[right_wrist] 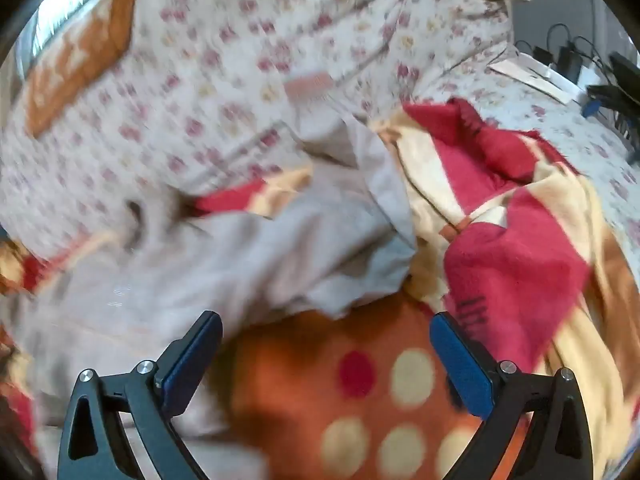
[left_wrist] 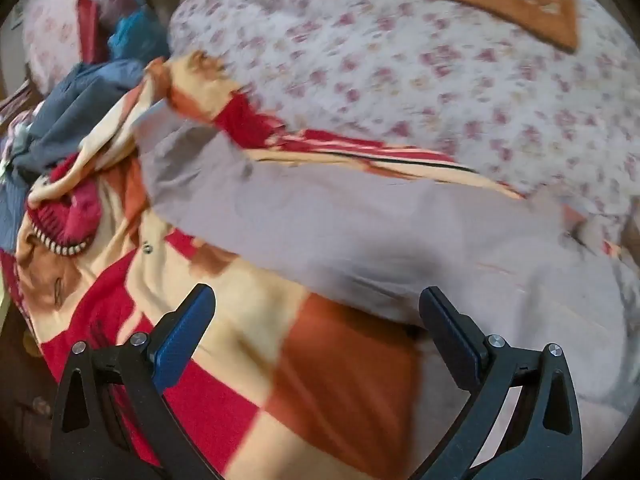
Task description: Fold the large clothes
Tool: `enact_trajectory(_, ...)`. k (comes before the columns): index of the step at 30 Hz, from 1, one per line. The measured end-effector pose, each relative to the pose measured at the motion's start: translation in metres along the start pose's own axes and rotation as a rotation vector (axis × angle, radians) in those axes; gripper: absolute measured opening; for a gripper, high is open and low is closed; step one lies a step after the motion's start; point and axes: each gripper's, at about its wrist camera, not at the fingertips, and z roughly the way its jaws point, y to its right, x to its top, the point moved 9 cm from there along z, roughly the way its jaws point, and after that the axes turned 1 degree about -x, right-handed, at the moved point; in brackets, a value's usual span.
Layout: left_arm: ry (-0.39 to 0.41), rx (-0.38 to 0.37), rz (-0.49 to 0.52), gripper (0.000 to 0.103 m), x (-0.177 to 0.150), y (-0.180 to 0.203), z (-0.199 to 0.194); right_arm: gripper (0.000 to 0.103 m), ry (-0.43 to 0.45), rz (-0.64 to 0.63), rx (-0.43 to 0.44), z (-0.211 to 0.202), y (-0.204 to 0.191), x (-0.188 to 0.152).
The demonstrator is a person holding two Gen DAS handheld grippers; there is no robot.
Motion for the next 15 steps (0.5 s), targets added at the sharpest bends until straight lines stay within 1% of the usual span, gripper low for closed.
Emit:
enact_trajectory(1, 0.006, -0.016, 0.009, 0.102, -0.003, 0.009, -0.005, 0.103, 0.011, -0.013, 0.035, -0.013, -0.010, -0.004)
enact_trajectory(3, 0.013, -0.044, 0.053, 0.102, -0.006, 0.029, -0.018, 0.103, -0.004, -0.108, 0.063, -0.023, -0.048, -0.015)
enact_trajectory(5, 0.027, -0.044, 0.107, 0.102, -0.007, 0.045, -0.027, 0.103, 0.017, -0.182, 0.085, -0.040, -0.075, -0.031)
enact_trajectory(6, 0.041, -0.036, 0.139, 0.102, -0.008, 0.053, -0.032, 0.103, 0.026, -0.196, 0.103, -0.051, -0.083, -0.040)
enact_trajectory(7, 0.053, -0.033, 0.160, 0.102, -0.010, 0.057, -0.034, 0.103, 0.016, -0.201, 0.136, -0.057, -0.095, -0.048)
enact_trajectory(8, 0.063, -0.030, 0.181, 0.102, -0.012, 0.063, -0.038, 0.103, 0.002, -0.192, 0.185, -0.067, -0.103, -0.058)
enact_trajectory(10, 0.054, -0.035, 0.203, 0.102, -0.013, 0.068, -0.040, 0.103, -0.026, -0.157, 0.316, -0.088, -0.119, -0.077)
enact_trajectory(12, 0.047, -0.043, 0.214, 0.102, -0.014, 0.070, -0.041, 0.103, -0.054, -0.143, 0.420, -0.103, -0.138, -0.091)
enact_trajectory(13, 0.049, -0.045, 0.216, 0.102, -0.015, 0.071, -0.042, 0.103, -0.058, -0.154, 0.434, -0.107, -0.146, -0.093)
enact_trajectory(15, 0.055, -0.049, 0.223, 0.102, -0.015, 0.072, -0.044, 0.103, -0.016, -0.201, 0.408, -0.114, -0.159, -0.097)
